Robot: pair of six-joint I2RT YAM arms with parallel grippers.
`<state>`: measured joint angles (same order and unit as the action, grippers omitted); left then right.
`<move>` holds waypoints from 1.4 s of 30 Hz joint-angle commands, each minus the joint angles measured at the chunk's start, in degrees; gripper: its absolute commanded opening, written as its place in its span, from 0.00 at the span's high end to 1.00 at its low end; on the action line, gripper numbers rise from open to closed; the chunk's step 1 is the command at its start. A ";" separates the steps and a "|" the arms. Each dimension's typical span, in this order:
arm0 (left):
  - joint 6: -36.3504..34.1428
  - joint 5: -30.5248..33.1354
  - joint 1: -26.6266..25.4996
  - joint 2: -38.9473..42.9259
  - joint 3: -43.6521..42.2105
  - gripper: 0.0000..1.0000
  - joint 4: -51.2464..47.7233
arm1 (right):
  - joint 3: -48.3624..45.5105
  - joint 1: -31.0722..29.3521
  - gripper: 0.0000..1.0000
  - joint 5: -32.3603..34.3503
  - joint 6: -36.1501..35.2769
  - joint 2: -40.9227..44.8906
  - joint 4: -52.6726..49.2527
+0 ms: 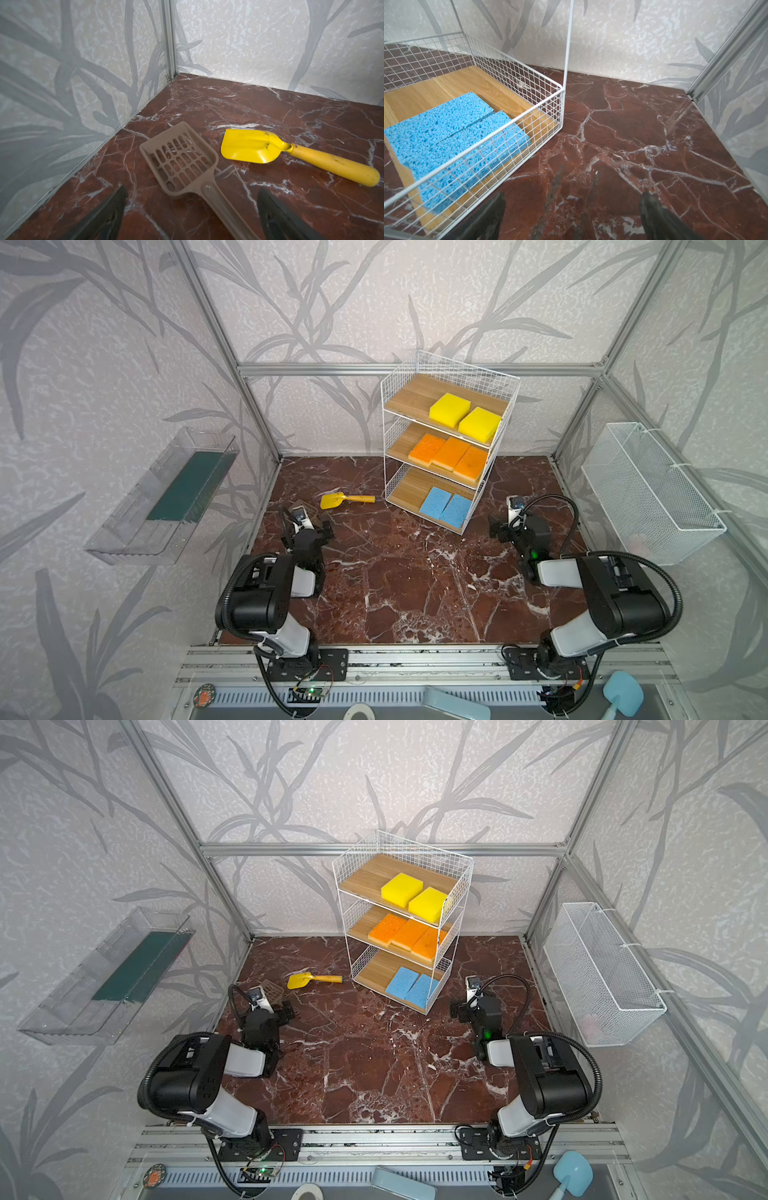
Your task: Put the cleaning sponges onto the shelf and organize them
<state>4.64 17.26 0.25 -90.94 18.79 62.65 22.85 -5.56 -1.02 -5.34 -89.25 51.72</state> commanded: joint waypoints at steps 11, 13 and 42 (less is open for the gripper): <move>-0.61 0.10 -0.59 1.62 2.15 0.01 -7.70 | 0.58 0.11 0.01 -1.79 -0.34 1.60 -4.91; -0.60 -0.72 -0.84 3.12 3.26 0.01 -12.51 | 0.71 0.42 0.01 -1.56 0.61 0.33 -3.26; -0.35 -0.02 -0.92 1.31 -9.91 0.01 14.22 | -13.61 0.22 0.01 -4.92 -1.62 1.69 21.30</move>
<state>3.55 16.38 -0.69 -89.82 9.85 69.82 11.46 -4.99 -6.09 -6.15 -86.56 62.39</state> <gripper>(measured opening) 0.992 0.990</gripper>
